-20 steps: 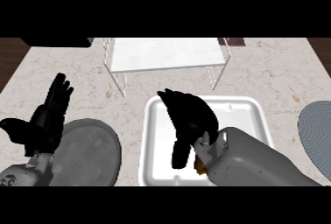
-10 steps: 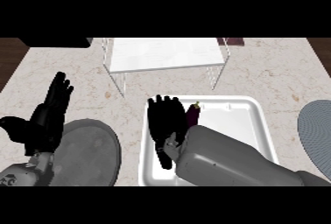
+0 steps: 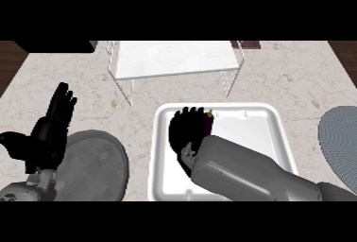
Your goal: Pick the sweet potato from the tray and place it in the tiered shelf
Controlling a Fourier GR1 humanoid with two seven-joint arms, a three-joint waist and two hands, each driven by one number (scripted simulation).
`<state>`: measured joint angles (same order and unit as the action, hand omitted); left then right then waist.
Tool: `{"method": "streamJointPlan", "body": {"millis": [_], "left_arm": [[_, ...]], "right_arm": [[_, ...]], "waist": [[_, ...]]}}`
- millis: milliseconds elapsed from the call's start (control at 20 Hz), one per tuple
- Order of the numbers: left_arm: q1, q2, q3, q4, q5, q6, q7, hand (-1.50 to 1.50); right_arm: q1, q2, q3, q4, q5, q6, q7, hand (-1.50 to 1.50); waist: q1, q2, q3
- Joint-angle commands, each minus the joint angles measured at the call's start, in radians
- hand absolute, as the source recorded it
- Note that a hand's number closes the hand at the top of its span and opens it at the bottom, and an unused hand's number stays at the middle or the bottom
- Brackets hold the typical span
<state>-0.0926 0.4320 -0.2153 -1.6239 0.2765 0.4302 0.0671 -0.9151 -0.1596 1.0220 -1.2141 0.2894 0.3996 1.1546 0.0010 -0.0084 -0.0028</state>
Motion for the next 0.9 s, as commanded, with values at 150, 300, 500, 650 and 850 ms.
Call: {"method": "streamJointPlan", "body": {"millis": [150,300,500,650,850], "left_arm": [[0.012,-0.009,0.023,0.003,-0.004,-0.01,-0.018,0.0],[0.051,0.011,0.029,-0.045,-0.006,-0.019,0.001,0.0],[0.011,0.004,0.068,0.017,0.008,-0.037,-0.011,0.0],[0.018,-0.021,0.028,-0.013,-0.04,0.004,0.007,0.0],[-0.007,-0.048,0.017,0.034,-0.053,-0.026,-0.027,0.0]], "right_arm": [[0.081,0.011,0.041,-0.07,0.042,0.067,0.252,-1.5],[0.092,-0.019,0.018,-0.083,0.052,0.081,0.236,-1.5],[0.1,-0.034,-0.01,-0.072,0.051,0.123,0.215,-1.5],[0.155,-0.042,0.001,-0.119,0.07,0.111,0.249,-1.5],[0.153,-0.027,-0.033,-0.093,0.109,0.108,0.198,-1.5]], "waist": [[-0.018,-0.001,0.002],[-0.009,-0.001,0.002],[-0.014,0.003,0.002],[-0.019,0.0,0.002],[-0.013,0.007,0.002]]}}
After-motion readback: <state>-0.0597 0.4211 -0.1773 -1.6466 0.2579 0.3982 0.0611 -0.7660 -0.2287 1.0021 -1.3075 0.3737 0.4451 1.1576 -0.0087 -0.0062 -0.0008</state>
